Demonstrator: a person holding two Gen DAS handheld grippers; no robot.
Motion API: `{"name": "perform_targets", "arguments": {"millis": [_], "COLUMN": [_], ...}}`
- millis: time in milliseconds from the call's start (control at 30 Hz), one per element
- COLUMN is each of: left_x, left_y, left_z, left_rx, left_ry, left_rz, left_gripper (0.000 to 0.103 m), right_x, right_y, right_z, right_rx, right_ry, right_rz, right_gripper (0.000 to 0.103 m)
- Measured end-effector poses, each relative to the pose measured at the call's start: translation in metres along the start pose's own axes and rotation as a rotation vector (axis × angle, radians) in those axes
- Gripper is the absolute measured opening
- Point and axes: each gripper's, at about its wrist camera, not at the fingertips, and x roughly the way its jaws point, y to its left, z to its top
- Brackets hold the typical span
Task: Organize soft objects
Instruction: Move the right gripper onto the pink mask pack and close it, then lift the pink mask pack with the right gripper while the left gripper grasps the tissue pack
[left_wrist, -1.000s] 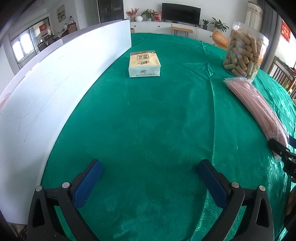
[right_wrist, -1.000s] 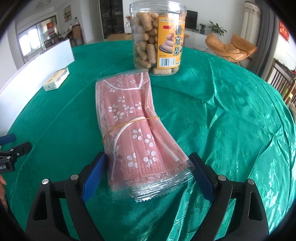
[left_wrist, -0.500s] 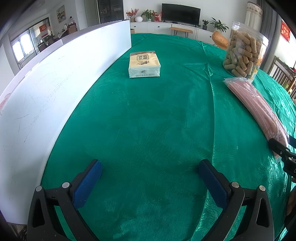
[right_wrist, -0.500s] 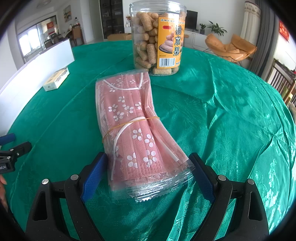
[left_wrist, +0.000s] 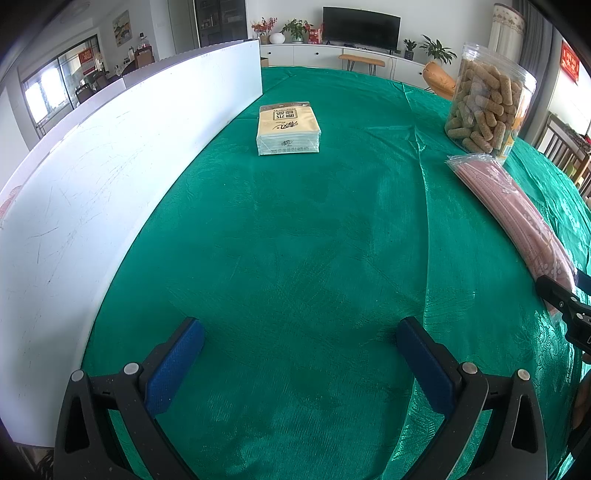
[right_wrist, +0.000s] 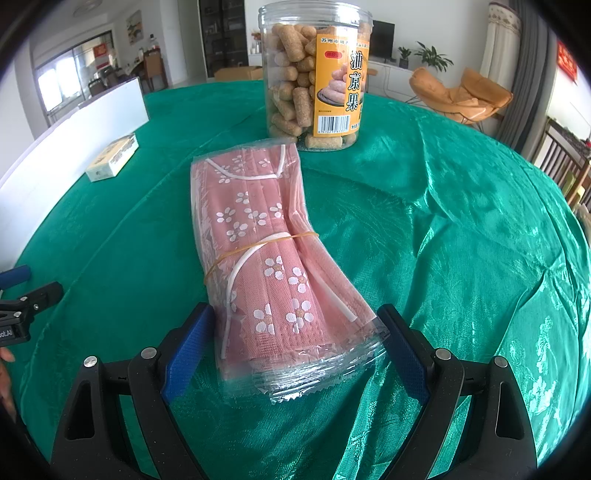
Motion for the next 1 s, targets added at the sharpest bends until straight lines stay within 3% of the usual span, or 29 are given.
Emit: {"name": "perform_targets", "arguments": {"millis": [233, 367, 500, 667, 733, 800, 867, 1000], "left_x": [-0.002, 0.0, 0.022, 0.079, 0.097, 0.093, 0.088, 0.055], "left_y": [0.003, 0.015, 0.015, 0.002, 0.005, 0.009, 0.011, 0.01], "left_z": [0.004, 0.019, 0.076, 0.149, 0.164, 0.169, 0.164, 0.117], "left_rx": [-0.002, -0.07, -0.049, 0.039, 0.029, 0.018, 0.027, 0.077], "left_ry": [0.047, 0.05, 0.032, 0.058, 0.074, 0.014, 0.035, 0.067], "left_rz": [-0.045, -0.157, -0.127, 0.003, 0.012, 0.003, -0.016, -0.088], "left_gripper": [0.103, 0.103, 0.103, 0.102, 0.092, 0.053, 0.052, 0.052], "right_x": [0.0, 0.0, 0.0, 0.0, 0.001, 0.0, 0.0, -0.002], "right_y": [0.0, 0.0, 0.0, 0.0, 0.001, 0.0, -0.001, -0.004], "right_z": [0.0, 0.0, 0.0, 0.0, 0.001, 0.001, 0.001, 0.001], "right_rx": [0.0, 0.0, 0.0, 0.001, 0.003, 0.006, 0.008, 0.003], "right_ry": [0.0, -0.001, -0.001, -0.001, -0.002, -0.003, -0.004, 0.003], "right_rz": [0.0, 0.0, 0.0, 0.0, 0.002, 0.005, 0.008, 0.019], "right_gripper": [0.091, 0.091, 0.091, 0.091, 0.091, 0.091, 0.091, 0.091]}}
